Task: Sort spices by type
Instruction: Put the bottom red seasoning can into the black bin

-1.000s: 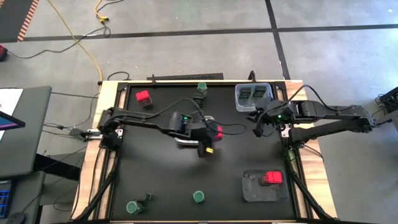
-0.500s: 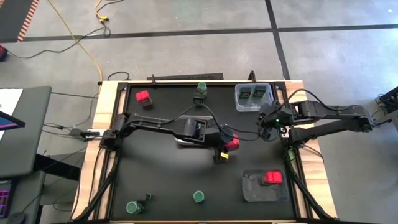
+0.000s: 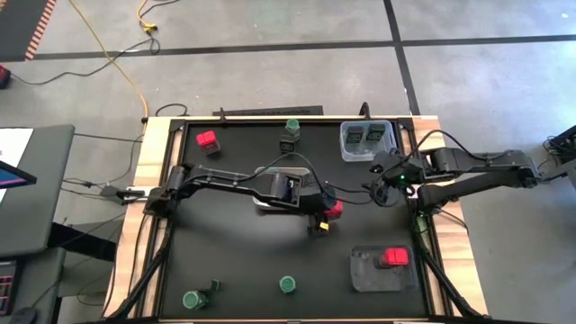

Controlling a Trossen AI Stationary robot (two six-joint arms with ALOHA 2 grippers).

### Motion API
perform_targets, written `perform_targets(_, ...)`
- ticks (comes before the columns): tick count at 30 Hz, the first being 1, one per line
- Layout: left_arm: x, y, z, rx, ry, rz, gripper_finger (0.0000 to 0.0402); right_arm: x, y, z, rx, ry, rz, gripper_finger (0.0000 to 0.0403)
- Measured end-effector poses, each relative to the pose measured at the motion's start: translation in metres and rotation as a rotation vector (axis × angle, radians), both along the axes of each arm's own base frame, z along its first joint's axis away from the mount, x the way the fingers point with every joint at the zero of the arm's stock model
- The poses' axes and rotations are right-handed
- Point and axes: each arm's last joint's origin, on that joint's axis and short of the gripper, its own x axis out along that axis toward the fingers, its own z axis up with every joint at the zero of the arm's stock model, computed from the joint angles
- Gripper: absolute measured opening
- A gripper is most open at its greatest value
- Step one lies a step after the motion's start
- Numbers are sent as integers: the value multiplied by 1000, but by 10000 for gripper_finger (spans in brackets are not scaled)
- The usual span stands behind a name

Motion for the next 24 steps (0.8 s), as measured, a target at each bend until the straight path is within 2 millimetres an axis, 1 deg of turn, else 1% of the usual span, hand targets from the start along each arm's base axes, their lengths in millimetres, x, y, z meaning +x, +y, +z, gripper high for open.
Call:
perform_targets(2, -2, 1, -2, 2, 24, 2, 212, 4, 1, -1, -2, 2, 6, 326)
perform_targets(4, -3, 2, -3, 4, 37, 4, 212, 10, 3, -3, 2, 11, 49, 326)
perform_targets(10, -3, 7, -3, 7, 49, 15, 212, 33, 25, -1, -1, -84, 348, 319)
perform_targets(14, -3, 10, -3, 12, 48, 20, 212, 44, 38, -1, -67, -117, 482, 313)
perform_targets(17, -3, 11, -3, 13, 46, 19, 212, 53, 44, -7, -138, -94, 577, 311)
perform_targets(20, -3, 11, -3, 23, 49, 6, 212, 64, 47, -12, -172, -93, 614, 310)
perform_targets(24, -4, 11, -3, 24, 63, 2, 212, 75, 47, -16, -178, -110, 604, 310)
